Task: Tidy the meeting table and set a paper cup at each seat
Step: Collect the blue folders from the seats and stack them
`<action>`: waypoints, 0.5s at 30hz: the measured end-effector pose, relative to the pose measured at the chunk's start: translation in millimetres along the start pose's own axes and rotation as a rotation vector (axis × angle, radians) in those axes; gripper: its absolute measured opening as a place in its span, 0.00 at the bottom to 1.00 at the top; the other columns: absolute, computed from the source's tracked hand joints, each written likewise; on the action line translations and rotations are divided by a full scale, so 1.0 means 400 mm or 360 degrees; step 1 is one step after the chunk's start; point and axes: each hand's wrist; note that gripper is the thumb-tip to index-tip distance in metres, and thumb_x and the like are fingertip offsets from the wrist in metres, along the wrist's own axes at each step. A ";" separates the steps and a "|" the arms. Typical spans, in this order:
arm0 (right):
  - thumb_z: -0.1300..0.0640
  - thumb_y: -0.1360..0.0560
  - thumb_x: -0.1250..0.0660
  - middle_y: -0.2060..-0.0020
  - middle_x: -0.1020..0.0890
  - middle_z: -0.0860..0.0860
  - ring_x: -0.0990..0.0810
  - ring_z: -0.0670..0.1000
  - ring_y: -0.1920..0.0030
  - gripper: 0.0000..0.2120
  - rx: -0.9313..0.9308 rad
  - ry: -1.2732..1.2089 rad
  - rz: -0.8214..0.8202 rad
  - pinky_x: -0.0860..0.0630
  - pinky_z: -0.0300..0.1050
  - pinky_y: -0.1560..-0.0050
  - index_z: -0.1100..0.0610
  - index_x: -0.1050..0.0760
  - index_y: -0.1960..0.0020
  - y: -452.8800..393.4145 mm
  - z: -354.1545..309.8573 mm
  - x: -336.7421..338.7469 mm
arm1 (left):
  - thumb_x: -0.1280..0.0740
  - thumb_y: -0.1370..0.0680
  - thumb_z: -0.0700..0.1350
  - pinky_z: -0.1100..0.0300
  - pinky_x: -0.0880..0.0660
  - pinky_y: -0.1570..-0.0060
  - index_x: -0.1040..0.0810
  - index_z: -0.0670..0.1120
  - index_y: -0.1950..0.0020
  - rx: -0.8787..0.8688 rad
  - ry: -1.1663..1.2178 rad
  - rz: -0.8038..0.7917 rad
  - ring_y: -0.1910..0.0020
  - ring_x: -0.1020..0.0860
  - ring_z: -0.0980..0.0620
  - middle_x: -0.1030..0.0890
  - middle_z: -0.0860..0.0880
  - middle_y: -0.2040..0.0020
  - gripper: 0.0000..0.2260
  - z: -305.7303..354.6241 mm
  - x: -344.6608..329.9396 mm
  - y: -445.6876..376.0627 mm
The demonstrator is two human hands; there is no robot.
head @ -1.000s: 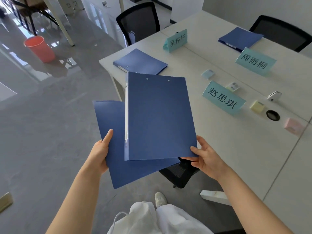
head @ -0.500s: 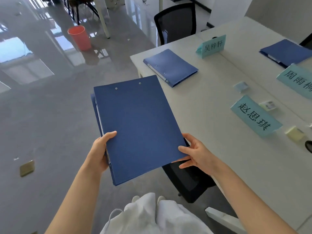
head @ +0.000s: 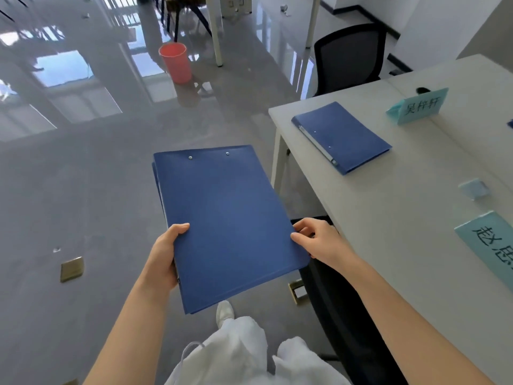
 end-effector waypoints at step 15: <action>0.54 0.22 0.35 0.45 0.16 0.55 0.18 0.59 0.44 0.14 -0.0416 -0.1400 -0.0210 0.23 0.59 0.40 0.59 0.23 0.38 -0.414 -0.276 -0.074 | 0.37 0.22 0.48 0.52 0.20 0.57 0.21 0.47 0.42 0.0202 -0.0162 -0.0247 0.58 0.15 0.47 0.14 0.47 0.50 0.12 0.376 0.074 -0.385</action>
Point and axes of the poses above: each hand's wrist, its own y-axis away from the middle knuckle, its own x-axis out of the back of the hand, z = x × y
